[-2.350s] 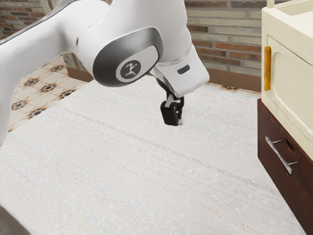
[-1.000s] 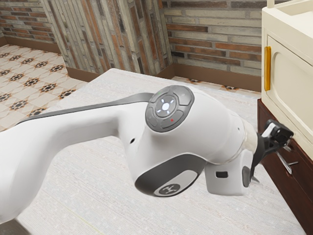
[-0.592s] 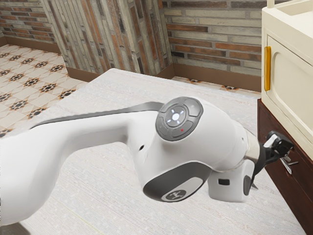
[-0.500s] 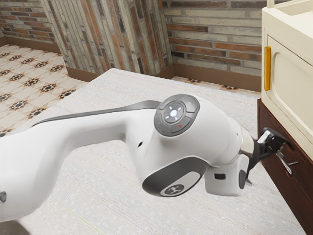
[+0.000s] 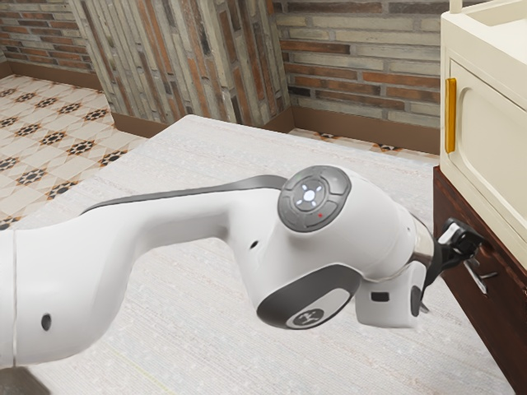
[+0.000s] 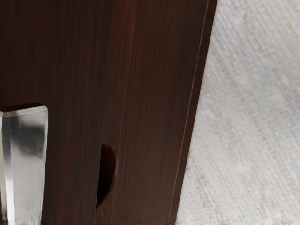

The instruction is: Pull the drawer handle with one arm to open the drawer

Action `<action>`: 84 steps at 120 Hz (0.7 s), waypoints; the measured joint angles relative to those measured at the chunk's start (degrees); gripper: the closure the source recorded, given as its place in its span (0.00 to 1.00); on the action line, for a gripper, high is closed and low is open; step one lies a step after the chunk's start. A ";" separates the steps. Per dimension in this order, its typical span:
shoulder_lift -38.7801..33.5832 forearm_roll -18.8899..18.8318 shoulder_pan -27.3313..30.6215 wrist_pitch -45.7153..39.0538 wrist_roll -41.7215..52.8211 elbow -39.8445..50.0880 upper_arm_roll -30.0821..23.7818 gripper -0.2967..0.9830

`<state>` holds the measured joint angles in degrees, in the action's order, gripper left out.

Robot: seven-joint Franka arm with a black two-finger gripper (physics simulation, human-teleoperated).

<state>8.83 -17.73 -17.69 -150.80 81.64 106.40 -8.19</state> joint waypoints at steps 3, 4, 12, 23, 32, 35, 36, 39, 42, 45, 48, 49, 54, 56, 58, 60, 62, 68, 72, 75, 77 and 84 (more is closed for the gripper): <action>-0.12 -0.04 0.08 -0.04 0.01 0.14 0.04 0.23; -0.15 -0.05 0.10 -0.06 0.02 0.19 0.05 0.23; -0.48 -0.04 0.14 -0.14 0.06 0.84 0.11 0.23; -1.41 -0.23 -0.35 -0.22 0.11 2.26 1.04 0.23; -2.17 -0.15 -0.37 -0.25 0.15 3.39 1.33 0.23; -2.59 -0.12 -0.36 -0.25 0.16 3.91 1.36 0.23; -2.75 -0.11 -0.35 -0.25 0.17 4.09 1.37 0.23; -3.15 -0.07 -0.33 -0.26 0.17 4.60 1.39 0.24; -3.67 -0.05 -0.29 -0.27 0.18 5.18 1.40 0.24; -4.22 -0.03 -0.26 -0.28 0.18 5.74 1.41 0.25; -4.82 -0.03 -0.25 -0.28 0.19 6.32 1.42 0.25; -5.04 -0.04 -0.25 -0.28 0.19 6.51 1.42 0.25; -6.06 -0.06 -0.30 -0.28 0.20 7.51 1.42 0.25; -6.38 -0.06 -0.34 -0.28 0.21 7.88 1.44 0.25; -6.76 -0.05 -0.42 -0.28 0.21 8.33 1.49 0.25; -7.17 -0.02 -0.49 -0.28 0.21 8.80 1.58 0.25; -7.58 0.02 -0.54 -0.29 0.22 9.23 1.65 0.26; -8.73 0.03 -0.65 -0.29 0.22 10.39 1.91 0.26; -9.35 0.00 -0.67 -0.29 0.23 11.10 2.04 0.26; -9.79 -0.02 -0.66 -0.29 0.24 11.62 2.10 0.25; -10.04 -0.02 -0.64 -0.29 0.24 11.96 2.14 0.25; -11.05 -0.07 -0.54 -0.29 0.25 13.00 2.19 0.25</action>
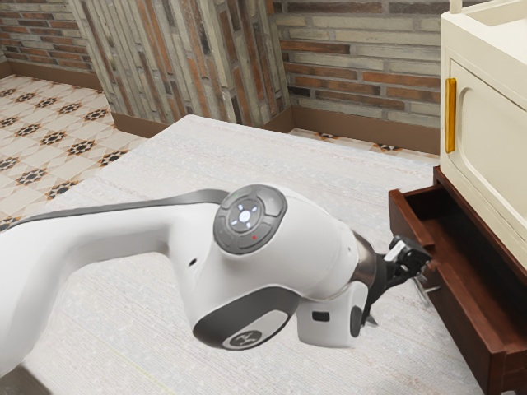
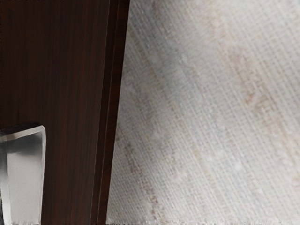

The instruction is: Pull the drawer handle with one arm to open the drawer

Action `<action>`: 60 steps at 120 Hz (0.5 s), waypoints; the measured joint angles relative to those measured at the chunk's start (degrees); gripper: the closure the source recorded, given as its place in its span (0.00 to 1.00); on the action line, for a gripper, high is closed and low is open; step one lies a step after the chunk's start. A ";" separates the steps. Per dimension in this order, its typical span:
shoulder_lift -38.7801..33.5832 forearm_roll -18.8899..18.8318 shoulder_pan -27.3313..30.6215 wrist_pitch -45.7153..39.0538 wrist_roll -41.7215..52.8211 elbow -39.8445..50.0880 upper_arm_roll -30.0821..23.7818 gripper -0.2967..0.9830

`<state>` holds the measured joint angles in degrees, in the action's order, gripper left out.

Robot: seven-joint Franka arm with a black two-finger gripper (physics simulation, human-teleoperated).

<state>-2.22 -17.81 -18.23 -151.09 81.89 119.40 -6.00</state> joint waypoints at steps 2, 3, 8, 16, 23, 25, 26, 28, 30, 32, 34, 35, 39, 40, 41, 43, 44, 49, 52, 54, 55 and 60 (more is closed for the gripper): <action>-0.31 -0.01 0.04 0.00 0.00 0.31 0.01 0.25; -0.45 -0.01 0.05 0.00 0.00 0.45 0.01 0.25; -1.07 -0.01 -0.11 0.00 0.01 1.13 0.28 0.25; -2.12 0.00 -1.88 -0.01 0.02 2.30 2.21 0.25; -3.00 -0.03 -4.84 0.00 0.02 3.17 5.31 0.25; -3.26 -0.04 -5.79 0.00 0.03 3.41 6.27 0.25; -3.39 -0.04 -6.27 0.00 0.03 3.52 6.76 0.25; -3.63 -0.04 -7.09 0.00 0.03 3.70 7.59 0.25; -3.88 -0.04 -7.82 0.00 0.03 3.86 8.31 0.25; -4.13 -0.03 -8.42 0.00 0.03 4.01 8.86 0.25; -4.37 -0.02 -8.89 0.00 0.04 4.17 9.27 0.25; -4.46 -0.01 -9.10 0.00 0.04 4.25 9.43 0.25; -4.88 0.00 -9.76 0.01 0.04 4.57 9.87 0.25; -4.95 0.00 -9.89 0.01 0.04 4.65 9.95 0.25; -5.03 0.00 -10.00 0.01 0.04 4.75 10.01 0.25; -5.15 0.03 -10.17 0.01 0.04 4.93 10.11 0.25; -5.25 0.06 -10.25 0.00 0.04 5.07 10.16 0.25; -5.89 0.03 -10.64 -0.04 0.04 6.03 10.68 0.24; -6.31 -0.03 -10.72 -0.06 0.04 6.56 10.90 0.23; -6.66 -0.03 -10.72 -0.06 0.04 6.95 11.00 0.23; -6.80 -0.03 -10.71 -0.06 0.04 7.10 11.04 0.23; -7.39 -0.01 -10.66 -0.05 0.05 7.79 11.16 0.23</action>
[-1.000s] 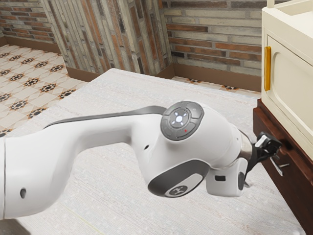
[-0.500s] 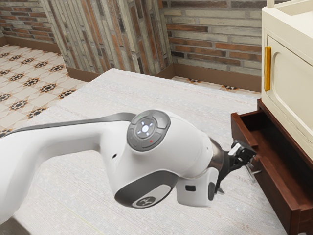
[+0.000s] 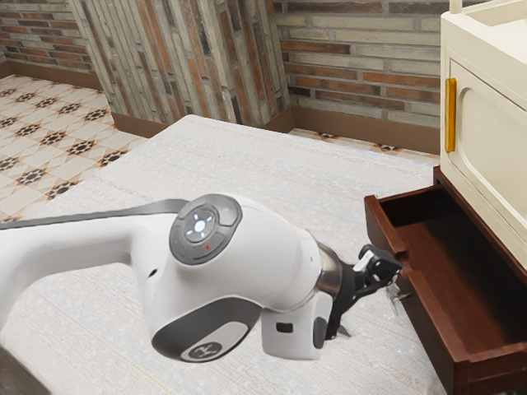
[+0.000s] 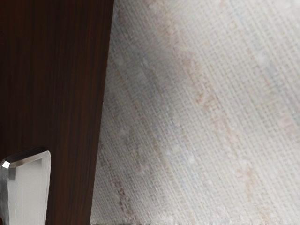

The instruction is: Pull the drawer handle with one arm to open the drawer

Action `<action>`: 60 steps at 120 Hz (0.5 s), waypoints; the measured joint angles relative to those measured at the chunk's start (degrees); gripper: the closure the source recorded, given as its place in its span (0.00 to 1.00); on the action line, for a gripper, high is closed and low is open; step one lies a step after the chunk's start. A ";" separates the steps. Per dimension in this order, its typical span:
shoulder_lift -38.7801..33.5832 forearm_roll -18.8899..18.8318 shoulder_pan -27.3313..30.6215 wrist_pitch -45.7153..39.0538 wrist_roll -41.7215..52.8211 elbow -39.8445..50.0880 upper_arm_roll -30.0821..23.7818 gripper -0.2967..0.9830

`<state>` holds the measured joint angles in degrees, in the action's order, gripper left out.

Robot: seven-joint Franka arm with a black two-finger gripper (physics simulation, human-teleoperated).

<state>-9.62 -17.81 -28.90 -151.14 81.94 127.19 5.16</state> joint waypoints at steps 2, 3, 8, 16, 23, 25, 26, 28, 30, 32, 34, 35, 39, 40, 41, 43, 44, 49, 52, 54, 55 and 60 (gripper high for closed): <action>-0.24 0.00 -0.01 0.01 0.00 0.26 0.05 0.23; -0.36 0.00 0.00 0.00 0.00 0.40 0.07 0.23; -1.00 -0.01 0.00 0.02 0.01 1.09 0.14 0.23; -2.28 -0.02 -0.01 0.03 0.01 2.16 0.36 0.23; -3.26 -0.03 0.01 0.04 0.02 3.13 0.43 0.23; -3.53 -0.04 0.00 0.04 0.02 3.41 0.44 0.24; -3.70 -0.04 -0.01 0.04 0.02 3.56 0.45 0.24; -3.96 -0.03 0.01 0.03 0.02 3.82 0.46 0.24; -4.23 0.00 0.03 0.03 0.02 4.10 0.47 0.24; -4.46 0.02 0.06 0.03 0.02 4.36 0.48 0.24; -4.73 0.04 0.06 0.02 0.02 4.66 0.50 0.24; -4.86 0.05 0.07 0.02 0.01 4.82 0.50 0.24; -5.40 0.10 0.09 0.02 0.01 5.43 0.52 0.24; -5.52 0.10 0.10 0.02 0.01 5.58 0.52 0.24; -5.64 0.11 0.11 0.02 0.01 5.73 0.53 0.24; -5.97 0.12 0.13 0.02 0.01 6.03 0.53 0.25; -6.13 0.12 0.14 0.02 0.01 6.19 0.53 0.25; -6.81 0.12 0.18 0.02 0.02 6.86 0.54 0.25; -7.23 0.11 0.21 0.03 0.02 7.28 0.54 0.25; -7.52 0.11 0.22 0.03 0.02 7.55 0.54 0.25; -7.63 0.10 0.24 0.03 0.02 7.67 0.54 0.25; -8.26 0.07 0.34 0.03 0.02 8.29 0.55 0.25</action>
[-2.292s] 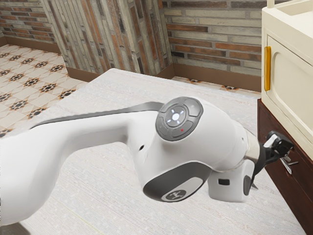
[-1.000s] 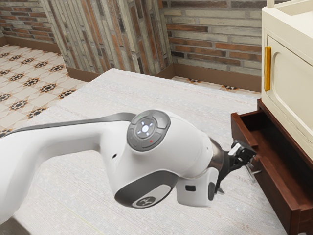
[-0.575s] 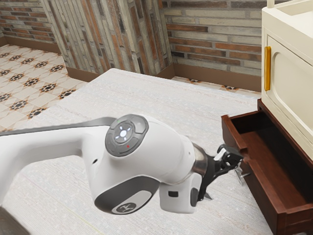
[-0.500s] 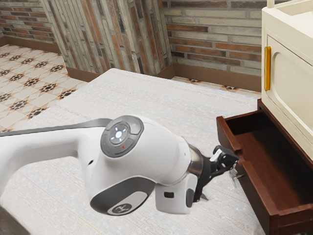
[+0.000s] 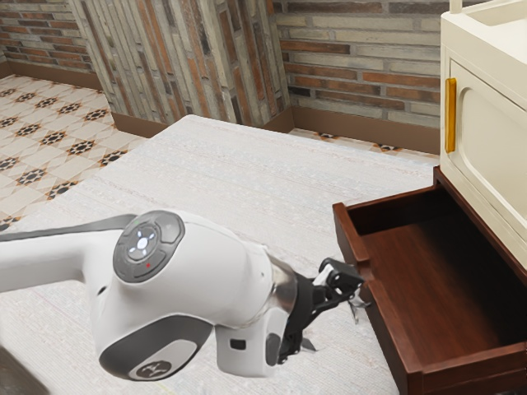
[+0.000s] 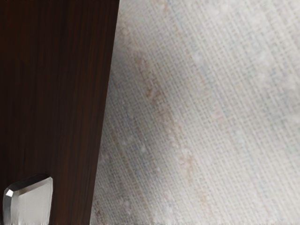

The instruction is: Pull the drawer handle with one arm to open the drawer

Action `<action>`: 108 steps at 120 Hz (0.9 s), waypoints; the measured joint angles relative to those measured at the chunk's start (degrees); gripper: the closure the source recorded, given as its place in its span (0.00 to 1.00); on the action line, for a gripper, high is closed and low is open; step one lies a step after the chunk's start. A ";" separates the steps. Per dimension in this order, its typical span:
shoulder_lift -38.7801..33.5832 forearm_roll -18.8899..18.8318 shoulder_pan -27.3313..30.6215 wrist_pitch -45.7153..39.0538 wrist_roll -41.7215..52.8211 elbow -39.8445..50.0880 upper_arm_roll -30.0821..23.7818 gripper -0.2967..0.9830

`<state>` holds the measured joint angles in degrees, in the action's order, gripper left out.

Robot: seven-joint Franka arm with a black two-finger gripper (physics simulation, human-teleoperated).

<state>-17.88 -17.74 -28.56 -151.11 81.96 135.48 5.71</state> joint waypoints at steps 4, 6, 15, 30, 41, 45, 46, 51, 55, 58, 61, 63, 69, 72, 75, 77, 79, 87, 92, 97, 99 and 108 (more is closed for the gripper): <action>-0.53 0.00 0.09 0.00 0.00 0.47 0.00 0.25; -0.88 0.00 0.13 0.00 0.00 0.80 0.00 0.26; -2.29 0.17 0.30 -0.02 -0.01 2.07 0.01 0.28; -2.68 0.38 0.27 -0.02 -0.03 2.09 -0.06 0.29; -2.43 0.40 0.09 -0.05 -0.08 1.32 -0.22 0.34; -2.39 0.40 0.01 -0.07 -0.11 1.05 -0.25 0.34; -2.34 0.39 -0.01 -0.08 -0.11 0.96 -0.25 0.35; -2.15 0.35 -0.06 -0.07 -0.13 0.45 -0.29 0.37; -2.00 0.27 -0.12 -0.05 -0.14 -0.11 -0.34 0.37; -1.82 0.22 -0.18 -0.03 -0.14 -0.58 -0.38 0.35; -1.71 0.17 -0.21 -0.01 -0.14 -0.99 -0.43 0.34; -1.66 0.15 -0.23 0.00 -0.14 -1.27 -0.46 0.33; -1.56 0.09 -0.25 0.03 -0.15 -1.97 -0.50 0.31; -1.51 0.07 -0.26 0.04 -0.16 -2.27 -0.52 0.30; -1.48 0.06 -0.26 0.05 -0.17 -2.50 -0.56 0.29; -1.49 0.05 -0.26 0.06 -0.17 -2.67 -0.57 0.29; -1.50 0.04 -0.26 0.06 -0.18 -2.83 -0.61 0.29; -1.63 0.01 -0.30 0.14 -0.23 -3.45 -0.71 0.27; -1.66 0.01 -0.34 0.50 -0.27 -4.45 -0.81 0.26; -1.50 0.02 -0.35 1.86 -0.56 -7.31 -1.42 0.26; -1.42 0.03 -0.36 2.55 -0.74 -8.52 -1.61 0.26; -0.33 0.34 -0.36 6.68 -2.19 -15.03 -1.98 0.25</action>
<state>-18.21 -17.40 -28.92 -144.43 79.77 120.45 3.73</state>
